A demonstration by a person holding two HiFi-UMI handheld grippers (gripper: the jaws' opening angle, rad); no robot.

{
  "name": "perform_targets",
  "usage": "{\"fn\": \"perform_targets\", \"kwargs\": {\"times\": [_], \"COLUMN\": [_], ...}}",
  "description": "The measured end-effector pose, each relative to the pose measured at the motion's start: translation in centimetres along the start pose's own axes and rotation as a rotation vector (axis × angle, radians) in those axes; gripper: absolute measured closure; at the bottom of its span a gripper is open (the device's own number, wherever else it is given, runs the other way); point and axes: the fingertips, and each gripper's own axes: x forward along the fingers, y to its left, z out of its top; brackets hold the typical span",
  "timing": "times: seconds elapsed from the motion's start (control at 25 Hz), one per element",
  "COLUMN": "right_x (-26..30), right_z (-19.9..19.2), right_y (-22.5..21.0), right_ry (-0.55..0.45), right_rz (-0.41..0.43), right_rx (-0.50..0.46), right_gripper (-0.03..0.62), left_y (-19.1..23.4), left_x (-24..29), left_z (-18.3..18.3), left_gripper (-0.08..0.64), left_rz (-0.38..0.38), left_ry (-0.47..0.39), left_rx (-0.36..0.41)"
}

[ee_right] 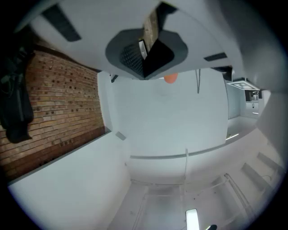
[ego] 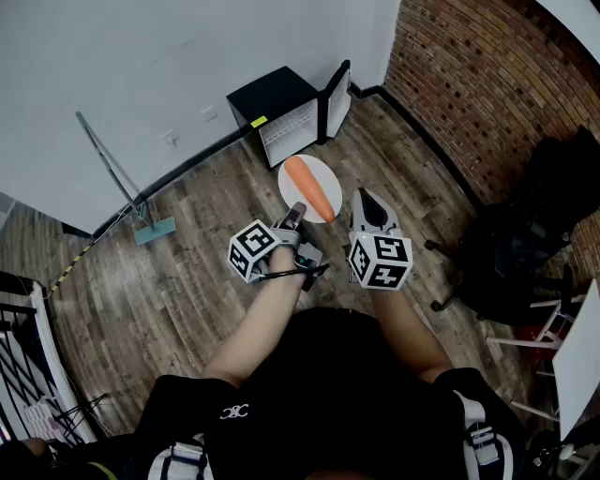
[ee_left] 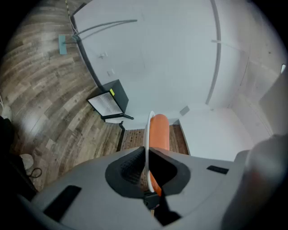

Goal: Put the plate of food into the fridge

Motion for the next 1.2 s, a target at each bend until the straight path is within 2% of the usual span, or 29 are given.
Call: {"fn": "perform_targets", "kwargs": {"times": [0.6,0.88,1.08,1.2], "right_x": [0.2,0.3,1.2,2.5], "right_z": [-0.7,-1.1,-1.9,-2.2], "right_y": [-1.0,-1.0,-1.7,-1.6], "right_ry": [0.014,0.035,0.059,0.067], "right_rz": [0.046,0.082,0.066,0.053], "right_rx": [-0.007,-0.039,-0.007,0.0], "right_gripper": [0.58,0.579,0.579,0.579], "left_y": [-0.3,-0.3,0.6,0.9], "left_x": [2.4,2.9,3.4,4.3], "left_z": [-1.3,-0.7,-0.9,0.0], "left_gripper": [0.537,0.537,0.537,0.534], "left_rz": [0.007,-0.002,0.02,0.008], "left_ry": [0.018,-0.024,-0.001,0.01], "left_rx": [-0.018,-0.047,-0.052,-0.032]}}
